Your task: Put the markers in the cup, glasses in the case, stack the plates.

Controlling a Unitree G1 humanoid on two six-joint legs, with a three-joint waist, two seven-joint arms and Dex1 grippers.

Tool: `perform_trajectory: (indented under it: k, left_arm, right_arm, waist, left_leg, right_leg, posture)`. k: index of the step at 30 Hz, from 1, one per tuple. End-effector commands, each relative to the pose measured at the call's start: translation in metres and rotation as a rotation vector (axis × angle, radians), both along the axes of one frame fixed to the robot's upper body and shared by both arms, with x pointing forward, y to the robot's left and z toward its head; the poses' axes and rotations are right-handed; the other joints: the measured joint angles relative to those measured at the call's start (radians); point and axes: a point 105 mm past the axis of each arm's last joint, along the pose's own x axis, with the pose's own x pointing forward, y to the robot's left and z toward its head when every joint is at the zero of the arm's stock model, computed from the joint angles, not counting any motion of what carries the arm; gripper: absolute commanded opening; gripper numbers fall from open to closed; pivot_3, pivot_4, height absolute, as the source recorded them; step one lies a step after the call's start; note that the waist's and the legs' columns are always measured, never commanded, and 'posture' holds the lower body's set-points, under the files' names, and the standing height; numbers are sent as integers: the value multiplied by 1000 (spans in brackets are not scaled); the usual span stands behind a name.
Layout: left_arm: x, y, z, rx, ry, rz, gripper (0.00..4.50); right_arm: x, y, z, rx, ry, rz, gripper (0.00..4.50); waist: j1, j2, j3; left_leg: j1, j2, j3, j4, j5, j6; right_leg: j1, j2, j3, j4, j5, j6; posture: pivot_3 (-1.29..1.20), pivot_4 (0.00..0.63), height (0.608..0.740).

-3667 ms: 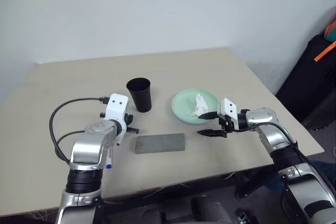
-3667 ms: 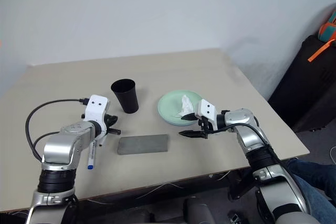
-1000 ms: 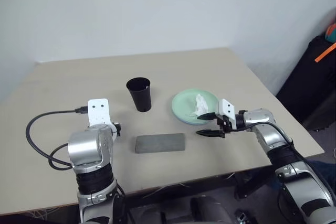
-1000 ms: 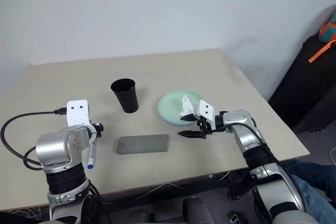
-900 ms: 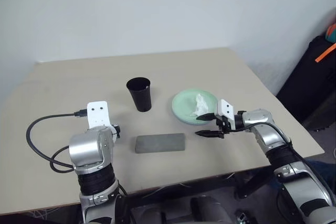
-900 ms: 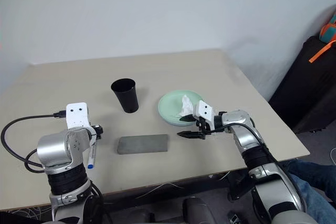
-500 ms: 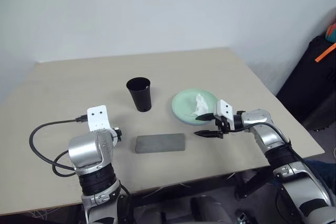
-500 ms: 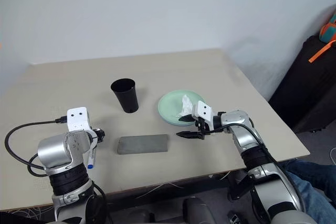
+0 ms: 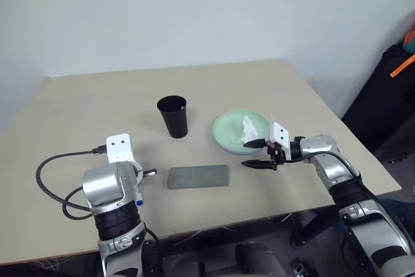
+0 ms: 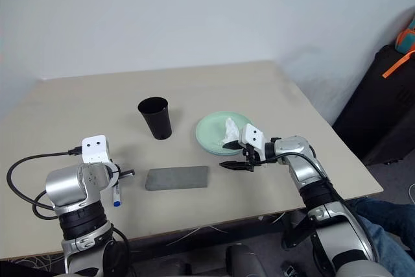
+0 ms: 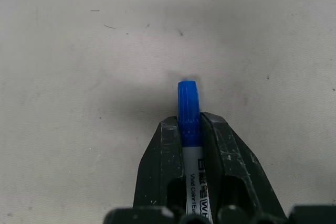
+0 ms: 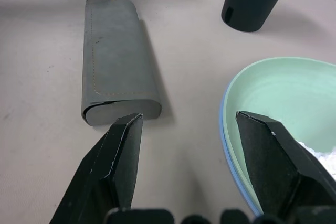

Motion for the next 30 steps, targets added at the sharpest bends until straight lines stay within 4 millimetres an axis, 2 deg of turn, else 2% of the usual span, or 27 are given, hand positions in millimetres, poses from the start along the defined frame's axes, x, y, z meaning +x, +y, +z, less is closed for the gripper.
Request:
perform_trajectory:
  k: [1, 4, 8, 10, 14, 18, 22, 26, 30]
  left_arm:
    - [17, -2, 22, 1, -130, -47, 76]
    - [36, -3, 50, 6, -297, -97, 76]
    - [67, -2, 114, 134, -634, -223, 76]
    - [79, -15, 154, 195, -845, -344, 76]
    - [94, -44, 196, 280, -1115, -538, 76]
    - [115, -70, 207, 290, -1249, -655, 76]
    - [134, -93, 204, 307, -1310, -750, 76]
    - [146, -102, 194, 348, -1310, -782, 76]
    - [152, -100, 182, 320, -1296, -762, 76]
  right_arm:
    - [6, -1, 19, 22, -67, -6, 3076]
    - [7, -1, 19, 22, -68, -8, 3076]
    - [9, 0, 21, 22, -70, -8, 3076]
    - [10, 1, 21, 22, -72, -8, 3076]
    - [12, 3, 23, 25, -78, -7, 3076]
    - [17, 6, 28, 42, -93, -22, 3076]
    - [19, 4, 31, 53, -104, -44, 3076]
    - [17, -3, 32, 59, -112, -76, 3076]
    - [14, -11, 31, 57, -113, -104, 3076]
  waist:
    - [0, 0, 0]
    - [0, 0, 0]
    - [0, 0, 0]
    - [1, 0, 0]
    - [3, 0, 0]
    - [5, 0, 0]
    - [5, 0, 0]
    - [3, 0, 0]
    - [3, 0, 0]
  left_leg:
    - [0, 0, -1, 0, 0, 0]
    - [0, -1, -1, 1, 0, 0]
    - [-1, -1, -1, 1, 0, -1]
    - [-1, -1, -1, 1, 0, -1]
    - [-2, -2, 0, 1, 0, -1]
    - [-3, -4, 0, 2, 0, 0]
    - [-3, -4, 1, 3, 1, 0]
    - [-5, -4, 1, 3, 0, 0]
    - [-5, -4, 1, 1, 0, 1]
  right_leg:
    - [0, 0, 0, 0, 0, 0]
    - [0, 0, 0, 0, 0, 0]
    - [0, 0, 0, 0, 0, 0]
    - [0, 0, 0, 0, 0, 0]
    - [-1, -1, 1, -1, 0, 0]
    - [0, -2, 1, -2, 0, 0]
    - [0, -2, 2, -1, 0, 0]
    - [0, -2, 2, -1, 1, 1]
    - [0, -2, 2, -1, 1, 2]
  posture:
    - [0, 0, 740]
    - [0, 0, 740]
    - [0, 0, 740]
    - [0, 0, 740]
    - [0, 0, 740]
    - [0, 0, 740]
    - [0, 0, 740]
    - [0, 0, 740]
    - [0, 0, 740]
